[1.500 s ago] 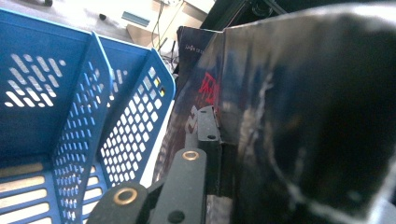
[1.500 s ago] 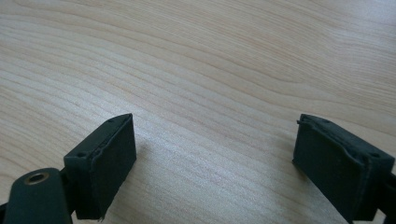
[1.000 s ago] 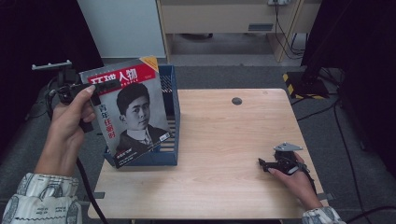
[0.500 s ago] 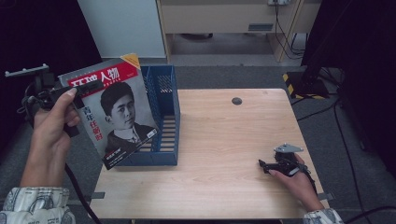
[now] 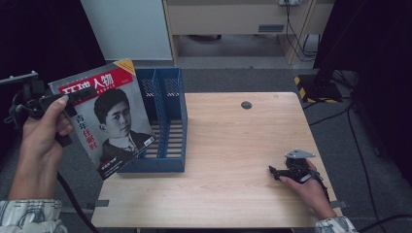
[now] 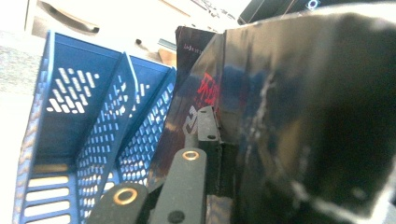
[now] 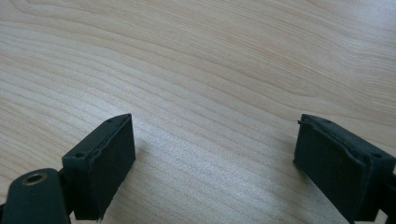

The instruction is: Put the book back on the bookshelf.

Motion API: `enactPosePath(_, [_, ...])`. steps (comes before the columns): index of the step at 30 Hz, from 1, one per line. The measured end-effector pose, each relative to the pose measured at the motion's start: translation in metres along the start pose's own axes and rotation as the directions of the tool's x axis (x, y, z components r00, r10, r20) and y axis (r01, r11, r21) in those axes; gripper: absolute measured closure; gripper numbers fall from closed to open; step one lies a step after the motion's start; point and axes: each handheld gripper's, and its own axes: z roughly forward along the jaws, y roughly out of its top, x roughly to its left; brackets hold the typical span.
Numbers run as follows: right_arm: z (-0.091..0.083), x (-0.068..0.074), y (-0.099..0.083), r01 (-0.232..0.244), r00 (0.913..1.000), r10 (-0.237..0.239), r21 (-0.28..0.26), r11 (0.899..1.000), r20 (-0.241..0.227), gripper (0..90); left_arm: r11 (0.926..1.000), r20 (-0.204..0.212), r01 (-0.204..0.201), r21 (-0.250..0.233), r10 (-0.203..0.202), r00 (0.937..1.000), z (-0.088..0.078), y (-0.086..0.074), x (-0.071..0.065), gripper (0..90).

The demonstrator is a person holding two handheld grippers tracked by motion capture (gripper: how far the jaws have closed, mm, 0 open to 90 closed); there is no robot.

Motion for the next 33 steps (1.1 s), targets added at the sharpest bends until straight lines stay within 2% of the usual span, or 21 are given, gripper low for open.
enactPosePath(8, [0.000, 0.000, 0.000, 0.000, 1.0000, 0.000, 0.000, 1.000, 0.000, 12.7, 0.9998, -0.009, 0.001, -0.022, -0.001, 1.0000, -0.012, 0.004, 0.004, 86.3])
enactPosePath(16, [0.000, 0.000, 0.000, 0.002, 1.0000, -0.002, 0.001, 1.000, -0.001, 12.7, 0.9994, -0.035, -0.021, -0.028, 0.020, 0.9992, -0.023, 0.008, 0.009, 86.2])
enactPosePath(27, [0.000, 0.000, 0.000, 0.002, 1.0000, -0.002, 0.001, 1.000, 0.000, 12.7, 0.9988, -0.079, -0.010, -0.049, 0.006, 0.9968, -0.038, 0.008, 0.029, 86.2])
enactPosePath(33, [0.000, 0.000, 0.000, 0.002, 1.0000, -0.002, 0.001, 1.000, 0.000, 12.7, 0.9983, -0.101, -0.003, -0.059, -0.003, 0.9949, -0.037, 0.009, 0.045, 86.2])
